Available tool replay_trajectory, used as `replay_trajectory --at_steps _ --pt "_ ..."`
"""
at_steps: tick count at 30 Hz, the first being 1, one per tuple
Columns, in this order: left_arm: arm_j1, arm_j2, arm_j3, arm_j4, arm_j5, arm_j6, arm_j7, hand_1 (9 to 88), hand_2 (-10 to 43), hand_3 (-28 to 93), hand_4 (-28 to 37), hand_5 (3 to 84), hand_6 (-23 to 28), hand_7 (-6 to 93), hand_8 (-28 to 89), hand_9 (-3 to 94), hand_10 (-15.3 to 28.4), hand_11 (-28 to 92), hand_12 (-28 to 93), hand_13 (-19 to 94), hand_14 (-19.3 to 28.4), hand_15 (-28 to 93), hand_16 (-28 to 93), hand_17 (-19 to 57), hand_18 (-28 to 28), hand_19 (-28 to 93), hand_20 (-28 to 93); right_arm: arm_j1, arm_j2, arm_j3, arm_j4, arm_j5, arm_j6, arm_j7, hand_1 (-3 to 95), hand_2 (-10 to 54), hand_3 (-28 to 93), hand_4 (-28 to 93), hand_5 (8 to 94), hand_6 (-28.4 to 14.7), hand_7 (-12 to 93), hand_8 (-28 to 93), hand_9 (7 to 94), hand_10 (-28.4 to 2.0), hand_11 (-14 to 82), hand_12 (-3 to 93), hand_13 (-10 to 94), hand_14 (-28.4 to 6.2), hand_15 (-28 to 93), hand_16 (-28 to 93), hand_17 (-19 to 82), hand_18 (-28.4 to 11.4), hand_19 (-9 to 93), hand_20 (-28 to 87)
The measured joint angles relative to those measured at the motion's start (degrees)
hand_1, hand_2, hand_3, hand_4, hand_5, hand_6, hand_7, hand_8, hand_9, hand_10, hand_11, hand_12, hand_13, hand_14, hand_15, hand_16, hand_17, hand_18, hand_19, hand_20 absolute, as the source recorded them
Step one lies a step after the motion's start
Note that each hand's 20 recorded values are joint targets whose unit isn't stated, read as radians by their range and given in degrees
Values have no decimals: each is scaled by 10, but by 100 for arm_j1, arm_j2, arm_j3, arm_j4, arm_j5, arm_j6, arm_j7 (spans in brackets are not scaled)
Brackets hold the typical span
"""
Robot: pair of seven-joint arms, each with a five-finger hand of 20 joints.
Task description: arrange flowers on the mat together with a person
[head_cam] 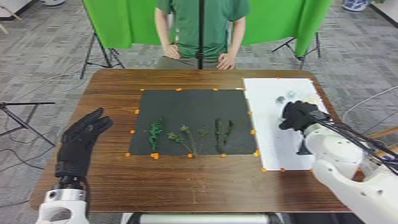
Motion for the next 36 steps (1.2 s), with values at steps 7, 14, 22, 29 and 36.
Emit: replay_trajectory --at_steps 7,14,22,29,36 --pt "-6 7 -5 0 -1 1 -9 322 -95 668 -193 461 25 137 -66 456 133 174 129 386 163 136 35 94 107 23 201 -18 -6 -393 177 -138 1035 -21 744 -95 124 -23 753 56 198 14 880 -78 101 323 937 19 717 165 583 -162 932 412" --pt "5 47 -19 2 -4 2 -19 323 -95 667 -192 462 26 136 -65 455 134 172 130 386 165 136 35 94 107 23 201 7 -10 -720 310 -142 2066 -101 924 -95 -283 305 837 43 234 83 936 -69 105 370 937 25 782 176 613 -164 932 436" --pt "214 373 -395 5 -224 145 -29 292 -95 683 -199 463 28 134 -64 459 135 173 131 388 167 141 35 94 108 26 201 104 45 -791 157 -1 2309 -102 930 -95 -283 314 839 39 233 88 937 -69 100 373 937 26 784 176 616 -162 932 438" --pt "526 694 -968 76 -506 638 -15 228 -17 715 -269 472 27 133 -65 469 138 178 129 395 172 151 30 99 108 31 201 1670 -10 -2115 68 328 2503 -207 929 -95 -283 319 839 38 233 91 937 -69 89 375 937 27 783 178 616 -161 932 441" --pt "581 715 -989 246 -971 981 158 198 52 723 -282 479 31 128 -64 477 144 182 128 398 179 163 28 101 108 37 204 3412 -1187 -3250 1128 494 2410 -1108 932 -95 -283 318 838 37 231 90 935 -69 83 374 937 27 782 180 613 -157 932 441"
